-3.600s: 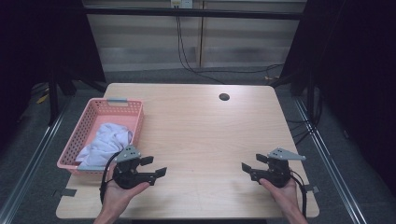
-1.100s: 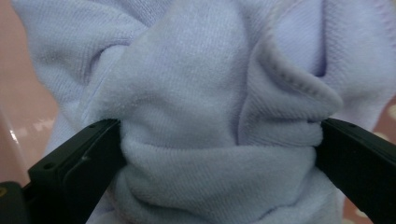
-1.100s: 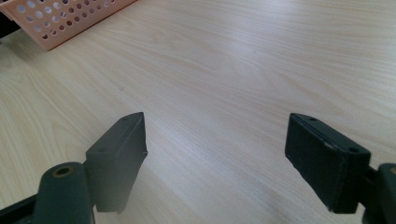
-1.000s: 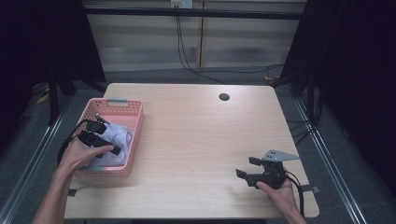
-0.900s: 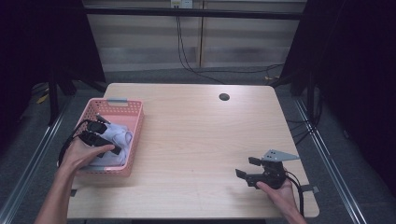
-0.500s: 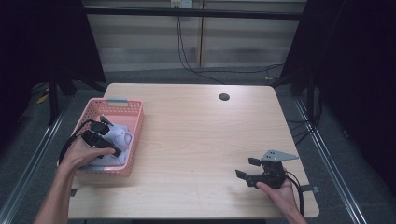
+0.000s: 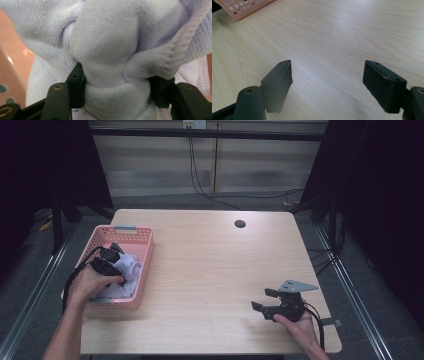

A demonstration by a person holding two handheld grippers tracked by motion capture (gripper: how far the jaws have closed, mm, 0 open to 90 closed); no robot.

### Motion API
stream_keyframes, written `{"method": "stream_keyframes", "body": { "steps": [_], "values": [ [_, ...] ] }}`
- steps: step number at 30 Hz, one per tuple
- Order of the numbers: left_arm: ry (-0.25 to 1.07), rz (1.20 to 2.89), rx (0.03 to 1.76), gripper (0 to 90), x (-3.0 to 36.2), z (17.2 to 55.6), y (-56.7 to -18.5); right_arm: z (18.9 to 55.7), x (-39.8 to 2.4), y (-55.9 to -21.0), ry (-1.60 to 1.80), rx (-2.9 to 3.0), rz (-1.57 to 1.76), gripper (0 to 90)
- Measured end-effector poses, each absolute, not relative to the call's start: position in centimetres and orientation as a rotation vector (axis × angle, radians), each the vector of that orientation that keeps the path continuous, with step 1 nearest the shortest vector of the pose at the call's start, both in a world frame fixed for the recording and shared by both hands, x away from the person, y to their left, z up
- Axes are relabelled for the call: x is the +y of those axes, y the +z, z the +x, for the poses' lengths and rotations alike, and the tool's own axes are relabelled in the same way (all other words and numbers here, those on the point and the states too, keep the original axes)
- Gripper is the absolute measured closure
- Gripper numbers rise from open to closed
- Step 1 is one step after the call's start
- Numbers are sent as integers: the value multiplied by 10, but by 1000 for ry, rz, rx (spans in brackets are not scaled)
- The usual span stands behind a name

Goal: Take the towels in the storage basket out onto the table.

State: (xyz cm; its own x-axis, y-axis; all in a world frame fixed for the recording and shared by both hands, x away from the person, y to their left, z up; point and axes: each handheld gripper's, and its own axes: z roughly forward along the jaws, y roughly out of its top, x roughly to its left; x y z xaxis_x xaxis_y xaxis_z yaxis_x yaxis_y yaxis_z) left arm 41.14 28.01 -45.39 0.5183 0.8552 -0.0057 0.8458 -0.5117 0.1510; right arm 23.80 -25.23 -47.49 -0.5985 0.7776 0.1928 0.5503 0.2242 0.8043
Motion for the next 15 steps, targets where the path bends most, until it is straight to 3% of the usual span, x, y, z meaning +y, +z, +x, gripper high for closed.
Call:
{"method": "stream_keyframes", "body": {
  "steps": [6, 15],
  "values": [
    [82, 2564, 1467, 490, 289, 411, -452, 237, -251, -474, 1306, 2248, 1254, 238],
    [66, 2453, 1427, 522, 306, 406, -446, 237, -253, -474, 1308, 2243, 1264, 237]
  ]
}}
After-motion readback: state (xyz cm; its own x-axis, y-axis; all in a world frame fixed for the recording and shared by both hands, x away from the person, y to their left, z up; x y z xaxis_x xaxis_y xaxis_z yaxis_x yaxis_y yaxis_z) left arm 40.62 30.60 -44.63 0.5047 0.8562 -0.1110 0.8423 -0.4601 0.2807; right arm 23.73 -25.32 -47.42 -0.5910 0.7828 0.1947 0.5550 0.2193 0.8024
